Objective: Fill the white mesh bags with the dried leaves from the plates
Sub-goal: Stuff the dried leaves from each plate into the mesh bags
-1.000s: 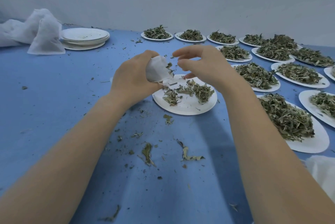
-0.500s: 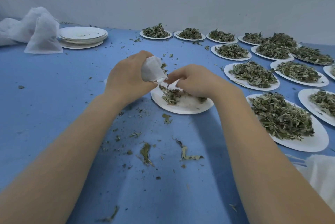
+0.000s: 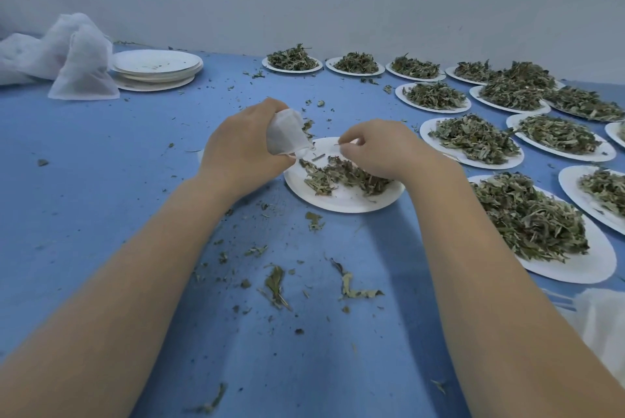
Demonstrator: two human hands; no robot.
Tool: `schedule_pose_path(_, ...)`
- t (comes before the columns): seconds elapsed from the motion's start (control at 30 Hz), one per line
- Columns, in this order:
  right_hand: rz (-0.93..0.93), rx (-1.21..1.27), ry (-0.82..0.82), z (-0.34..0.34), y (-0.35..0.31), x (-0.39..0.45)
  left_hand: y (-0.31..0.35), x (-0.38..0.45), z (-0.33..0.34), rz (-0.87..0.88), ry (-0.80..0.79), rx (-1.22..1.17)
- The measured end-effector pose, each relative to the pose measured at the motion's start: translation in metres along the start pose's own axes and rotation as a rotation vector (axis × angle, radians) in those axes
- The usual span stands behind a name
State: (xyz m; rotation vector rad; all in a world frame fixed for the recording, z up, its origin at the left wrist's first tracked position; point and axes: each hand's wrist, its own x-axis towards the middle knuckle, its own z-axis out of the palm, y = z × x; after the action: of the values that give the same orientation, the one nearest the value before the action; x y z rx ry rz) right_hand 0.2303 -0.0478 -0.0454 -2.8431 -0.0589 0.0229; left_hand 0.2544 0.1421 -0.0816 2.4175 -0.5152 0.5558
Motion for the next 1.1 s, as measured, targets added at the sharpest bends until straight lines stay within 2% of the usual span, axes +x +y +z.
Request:
schedule_pose_path(0.1, 0.053, -0.075, -0.080, 0.005, -0.006, 0.000, -0.001, 0.000, 0.001, -0.005, -0.004, 0.007)
schedule_pose_path(0.2, -0.013, -0.019, -0.091, 0.014, -0.019, -0.002, -0.002, 0.001, 0.001, -0.018, -0.002, 0.004)
schedule_pose_path(0.53, -0.172, 0.079, 0.051, 0.020, -0.024, 0.003, -0.001, 0.000, 0.001, -0.009, -0.004, 0.015)
schedule_pose_path(0.77, -0.091, 0.296, 0.217, 0.003, 0.002, 0.000, -0.004, 0.001, 0.000, -0.019, 0.019, 0.019)
schedule_pose_path(1.0, -0.204, 0.394, 0.232, -0.005, -0.008, -0.006, 0.005, -0.001, 0.001, 0.061, -0.063, 0.148)
schedule_pose_path(1.1, -0.262, 0.393, 0.193, -0.004, -0.015, -0.007, 0.011, -0.001, 0.002, 0.069, -0.048, 0.114)
